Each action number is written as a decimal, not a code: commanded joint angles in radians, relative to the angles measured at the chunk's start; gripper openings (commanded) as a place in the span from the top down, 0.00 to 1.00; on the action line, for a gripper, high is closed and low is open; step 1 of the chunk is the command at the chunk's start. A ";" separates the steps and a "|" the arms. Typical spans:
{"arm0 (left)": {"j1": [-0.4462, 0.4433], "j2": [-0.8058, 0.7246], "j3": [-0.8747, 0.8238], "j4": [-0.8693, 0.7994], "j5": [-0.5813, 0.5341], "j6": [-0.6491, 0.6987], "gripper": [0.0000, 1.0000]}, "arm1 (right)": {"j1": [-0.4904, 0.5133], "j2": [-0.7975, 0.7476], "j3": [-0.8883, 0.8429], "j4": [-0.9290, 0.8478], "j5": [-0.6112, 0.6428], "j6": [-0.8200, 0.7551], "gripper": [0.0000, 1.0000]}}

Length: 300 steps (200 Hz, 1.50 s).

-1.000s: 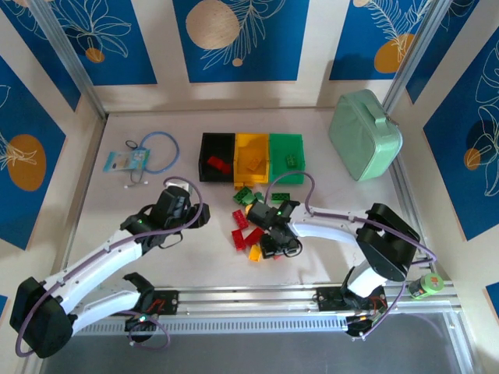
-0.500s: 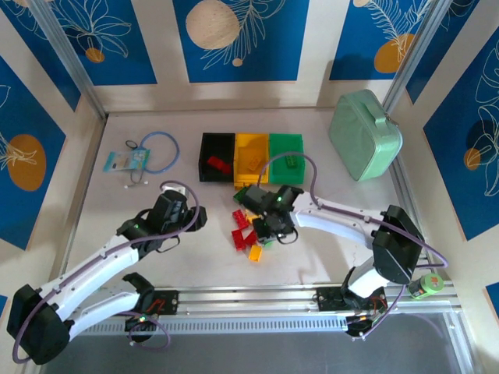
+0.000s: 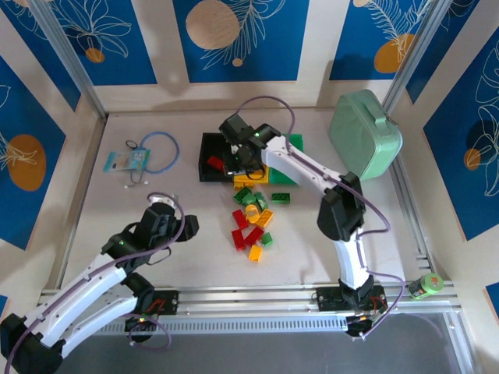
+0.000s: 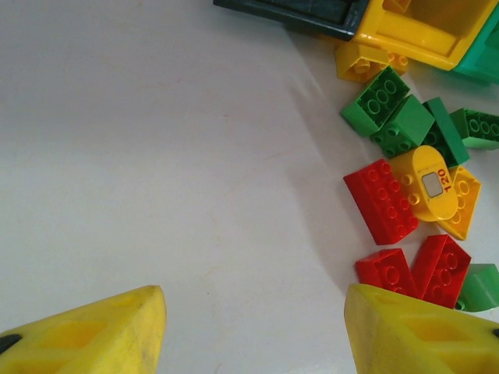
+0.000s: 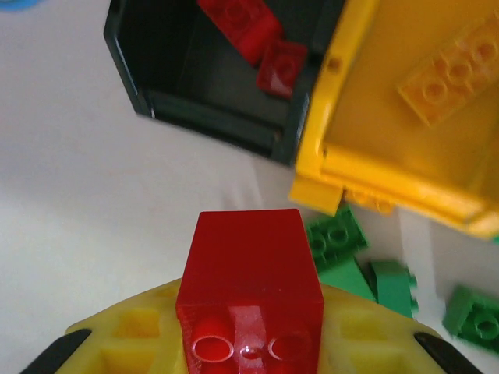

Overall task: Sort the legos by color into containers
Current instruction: Place the lego in the container, then pick up the lego from the middle-left of the table.

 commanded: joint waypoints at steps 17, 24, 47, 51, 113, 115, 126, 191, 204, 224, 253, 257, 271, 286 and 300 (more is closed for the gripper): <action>-0.007 -0.031 -0.028 -0.048 0.005 -0.028 0.38 | -0.012 0.201 0.317 -0.119 -0.050 -0.068 0.75; -0.007 -0.034 -0.028 -0.050 0.004 -0.030 0.38 | -0.016 0.240 0.374 -0.134 -0.056 -0.071 0.75; -0.007 -0.039 -0.029 -0.053 0.007 -0.030 0.38 | -0.027 0.356 0.538 -0.176 -0.070 -0.069 0.75; -0.006 -0.039 -0.029 -0.053 0.007 -0.030 0.38 | -0.028 0.370 0.557 -0.178 -0.073 -0.067 0.75; -0.007 -0.030 -0.021 -0.056 0.032 -0.027 0.38 | -0.040 0.428 0.602 -0.096 -0.102 -0.025 0.49; -0.006 -0.029 -0.021 -0.056 0.033 -0.025 0.38 | -0.039 0.427 0.604 -0.096 -0.104 -0.025 0.47; -0.007 -0.027 -0.016 -0.055 0.038 -0.025 0.38 | -0.039 0.423 0.620 -0.104 -0.107 -0.023 0.39; -0.081 0.084 0.029 -0.006 0.052 -0.039 0.37 | -0.025 0.154 0.406 -0.085 -0.072 -0.019 0.36; -0.124 0.127 0.039 0.021 0.032 -0.059 0.37 | -0.022 0.050 0.269 -0.028 -0.065 -0.010 0.36; -0.197 0.198 0.053 0.070 0.000 -0.093 0.36 | -0.027 -0.111 0.045 0.067 -0.064 0.016 0.35; -0.283 0.326 0.100 0.123 -0.029 -0.130 0.36 | -0.045 -0.307 -0.247 0.171 -0.067 0.052 0.34; -0.291 0.344 0.107 0.133 -0.029 -0.137 0.36 | -0.050 -0.329 -0.283 0.181 -0.070 0.056 0.34; -0.312 0.402 0.117 0.177 -0.019 -0.158 0.36 | -0.067 -0.401 -0.401 0.210 -0.075 0.073 0.34; -0.327 0.469 0.132 0.227 0.003 -0.175 0.36 | -0.088 -0.468 -0.517 0.242 -0.087 0.092 0.34; -0.345 0.529 0.161 0.240 0.009 -0.178 0.36 | -0.105 -0.527 -0.607 0.268 -0.095 0.109 0.34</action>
